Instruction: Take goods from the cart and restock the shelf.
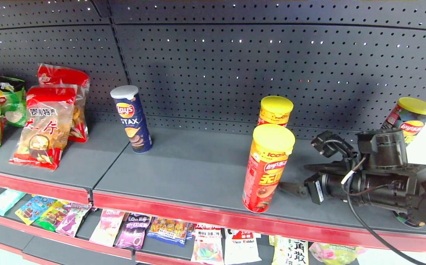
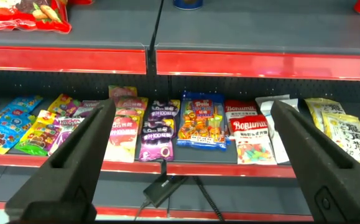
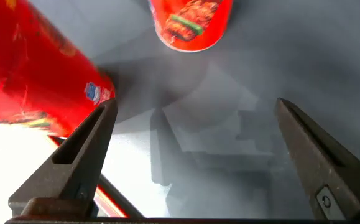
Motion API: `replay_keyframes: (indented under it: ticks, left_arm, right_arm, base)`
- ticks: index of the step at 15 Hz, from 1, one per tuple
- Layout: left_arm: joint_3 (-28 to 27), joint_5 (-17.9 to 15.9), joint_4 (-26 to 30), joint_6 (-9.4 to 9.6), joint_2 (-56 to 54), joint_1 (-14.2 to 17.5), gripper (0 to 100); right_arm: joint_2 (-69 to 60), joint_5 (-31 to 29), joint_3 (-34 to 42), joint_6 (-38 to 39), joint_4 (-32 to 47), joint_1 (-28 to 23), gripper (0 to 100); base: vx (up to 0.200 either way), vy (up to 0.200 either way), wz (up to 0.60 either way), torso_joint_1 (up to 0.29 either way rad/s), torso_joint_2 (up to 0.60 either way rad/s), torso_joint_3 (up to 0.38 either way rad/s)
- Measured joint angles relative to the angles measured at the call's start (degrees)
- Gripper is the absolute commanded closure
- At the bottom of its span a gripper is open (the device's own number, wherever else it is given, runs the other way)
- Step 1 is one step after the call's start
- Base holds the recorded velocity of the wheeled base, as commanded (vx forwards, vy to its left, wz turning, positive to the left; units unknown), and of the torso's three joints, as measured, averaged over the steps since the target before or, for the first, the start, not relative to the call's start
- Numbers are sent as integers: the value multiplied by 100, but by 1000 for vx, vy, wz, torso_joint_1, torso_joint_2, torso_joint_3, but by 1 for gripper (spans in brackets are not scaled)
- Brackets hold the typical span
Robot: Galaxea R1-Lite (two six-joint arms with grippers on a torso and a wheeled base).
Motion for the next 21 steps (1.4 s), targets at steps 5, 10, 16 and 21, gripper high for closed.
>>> replay_keyframes:
  ticks: [5,10,16,21]
  left_arm:
    - [0,-2,0,0,0,0,0]
    - [0,0,2,0,0,4,0]
    - [0,0,0,0,0,0,0]
    - [-2,0,0,0,0,0,0]
  right_arm:
    - [37,9,127,-11,5,179,0]
    - [63,13,151,-13,5,335,0]
    - [55,16,201,0,5,575,0]
    - [-44,18,325,28,-4,702,0]
  base:
    - [0,0,0,0,0,0]
    - [0,0,0,0,0,0]
    - [0,0,0,0,0,0]
    - [0,0,0,0,0,0]
